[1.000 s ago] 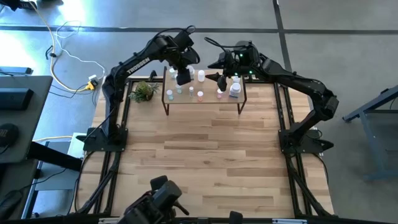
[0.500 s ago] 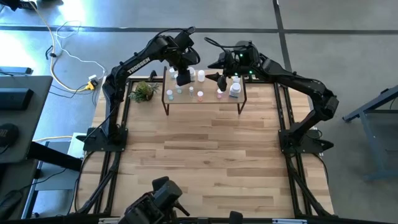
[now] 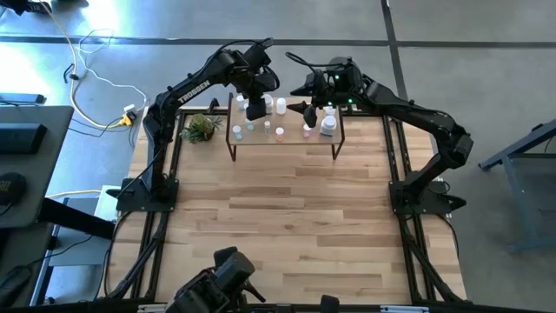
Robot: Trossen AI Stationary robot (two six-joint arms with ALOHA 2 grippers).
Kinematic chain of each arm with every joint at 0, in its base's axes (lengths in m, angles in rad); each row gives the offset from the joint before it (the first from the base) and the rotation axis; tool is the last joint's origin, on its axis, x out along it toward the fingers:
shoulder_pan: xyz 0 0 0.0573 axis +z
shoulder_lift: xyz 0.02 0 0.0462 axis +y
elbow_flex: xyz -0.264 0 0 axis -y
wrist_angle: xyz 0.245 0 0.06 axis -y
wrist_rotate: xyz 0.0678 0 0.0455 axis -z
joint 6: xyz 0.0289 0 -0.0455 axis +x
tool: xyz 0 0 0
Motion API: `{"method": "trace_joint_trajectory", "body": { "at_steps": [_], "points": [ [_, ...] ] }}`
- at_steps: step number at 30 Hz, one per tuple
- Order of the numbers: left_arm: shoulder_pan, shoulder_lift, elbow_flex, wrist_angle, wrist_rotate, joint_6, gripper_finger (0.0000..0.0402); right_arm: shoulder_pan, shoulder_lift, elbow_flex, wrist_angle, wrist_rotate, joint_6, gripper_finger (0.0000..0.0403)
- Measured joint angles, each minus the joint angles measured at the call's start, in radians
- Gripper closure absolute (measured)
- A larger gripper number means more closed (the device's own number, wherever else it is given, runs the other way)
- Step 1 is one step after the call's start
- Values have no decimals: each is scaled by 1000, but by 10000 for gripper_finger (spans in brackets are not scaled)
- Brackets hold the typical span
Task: Pick and place medicine bottles onto shelf by color
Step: Put the white blue pill bottle on the shelf
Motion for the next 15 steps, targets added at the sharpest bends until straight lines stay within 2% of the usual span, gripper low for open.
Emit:
{"method": "trace_joint_trajectory", "body": {
  "at_steps": [8, 15],
  "points": [
    [0, -1, -43, 5, 42, -6, 243, 0, 0, 0, 0, 0, 3, 169],
    [0, -3, -51, 10, 38, -8, 243, 0, 0, 0, 0, 0, 3, 169]
  ]
}}
